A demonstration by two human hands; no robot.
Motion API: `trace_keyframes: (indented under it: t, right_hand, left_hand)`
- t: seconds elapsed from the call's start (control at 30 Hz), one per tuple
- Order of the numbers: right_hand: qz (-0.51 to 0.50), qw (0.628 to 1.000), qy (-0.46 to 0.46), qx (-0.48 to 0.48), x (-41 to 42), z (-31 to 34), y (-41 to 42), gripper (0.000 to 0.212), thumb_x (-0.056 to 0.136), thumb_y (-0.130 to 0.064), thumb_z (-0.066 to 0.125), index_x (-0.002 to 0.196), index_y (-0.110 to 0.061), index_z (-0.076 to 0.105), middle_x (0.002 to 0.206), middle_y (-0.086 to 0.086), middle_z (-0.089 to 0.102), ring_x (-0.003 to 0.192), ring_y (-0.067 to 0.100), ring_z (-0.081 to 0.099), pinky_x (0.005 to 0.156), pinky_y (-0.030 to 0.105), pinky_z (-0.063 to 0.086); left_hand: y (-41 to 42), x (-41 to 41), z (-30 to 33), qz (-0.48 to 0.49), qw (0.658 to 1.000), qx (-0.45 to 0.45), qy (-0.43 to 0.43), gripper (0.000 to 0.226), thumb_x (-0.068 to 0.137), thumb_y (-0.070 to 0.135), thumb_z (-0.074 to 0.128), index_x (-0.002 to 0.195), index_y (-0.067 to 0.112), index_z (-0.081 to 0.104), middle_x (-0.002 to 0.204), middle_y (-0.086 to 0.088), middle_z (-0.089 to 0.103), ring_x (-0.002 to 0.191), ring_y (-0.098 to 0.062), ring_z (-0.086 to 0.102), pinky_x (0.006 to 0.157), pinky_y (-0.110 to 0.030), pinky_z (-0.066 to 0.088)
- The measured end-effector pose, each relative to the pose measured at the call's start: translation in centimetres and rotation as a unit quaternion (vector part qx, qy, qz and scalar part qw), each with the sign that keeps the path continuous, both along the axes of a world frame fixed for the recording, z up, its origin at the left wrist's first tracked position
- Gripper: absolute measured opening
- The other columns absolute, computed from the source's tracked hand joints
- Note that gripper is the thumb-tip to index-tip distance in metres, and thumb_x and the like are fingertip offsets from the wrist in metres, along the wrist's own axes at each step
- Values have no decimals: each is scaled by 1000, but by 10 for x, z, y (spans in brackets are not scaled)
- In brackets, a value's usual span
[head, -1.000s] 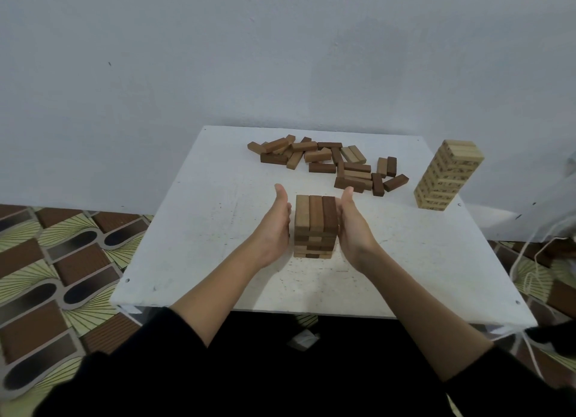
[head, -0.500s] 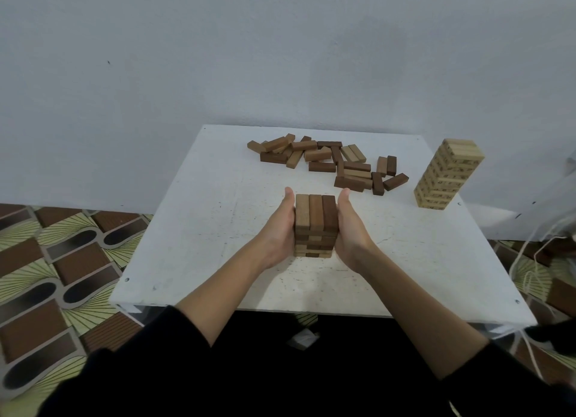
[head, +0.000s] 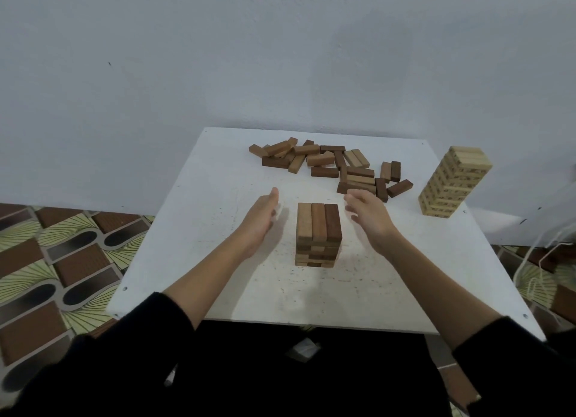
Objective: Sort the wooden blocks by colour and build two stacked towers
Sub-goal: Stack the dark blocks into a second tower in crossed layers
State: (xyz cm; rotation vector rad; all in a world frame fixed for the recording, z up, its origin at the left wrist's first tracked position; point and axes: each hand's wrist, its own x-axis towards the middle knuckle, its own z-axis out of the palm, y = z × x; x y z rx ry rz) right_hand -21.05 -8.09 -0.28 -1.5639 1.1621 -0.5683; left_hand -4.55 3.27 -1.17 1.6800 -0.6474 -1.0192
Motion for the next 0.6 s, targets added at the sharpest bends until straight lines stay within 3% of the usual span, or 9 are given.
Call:
trace_keyframes:
  t: [0.1,0.2,0.3,0.5,0.6]
  right_hand:
    - [47,991,75,-104,11,-1,-22,32,97,-13,48,127,-9,56,127,4,57,113,14,52,93,22,39]
    - [96,969,139,-178,28,3,-41,31,96,-7,46,125,-8,57,128,5,57,118,16,50,91,16,33]
    - [156,940,197,-232,46,8,-59,33,96,-3,40,124,-5,57,131,9,54,121,20,47,92,16,30]
    - [263,885,262,-281,78,-2,-89,45,93,2,40,135,-11,47,142,9,42,132,26,36,110,34,28]
    - [317,825,370,-289,93,-6,-93,54,96,-8,39,147,-24,26,152,6,23,135,35,24,110,48,26]
  left_hand:
    - [-13,12,-8,-26,989,10,-147,35,101,31,42,130,12,48,132,-5,49,120,-18,47,102,-31,39]
    - [-34,23,-12,-63,956,13,-288,34,99,22,47,130,9,50,136,-7,49,122,-19,47,95,-22,35]
    - [-56,40,-17,-99,922,9,-375,35,98,15,47,132,7,48,140,-9,44,128,-21,39,100,-22,29]
    - [-97,68,-21,-142,855,9,-499,47,93,7,51,138,1,39,150,-12,29,140,-27,21,111,-31,21]
    - [-109,79,-33,-173,808,81,-557,58,96,18,45,146,0,22,157,-14,14,146,-29,8,118,-41,14]
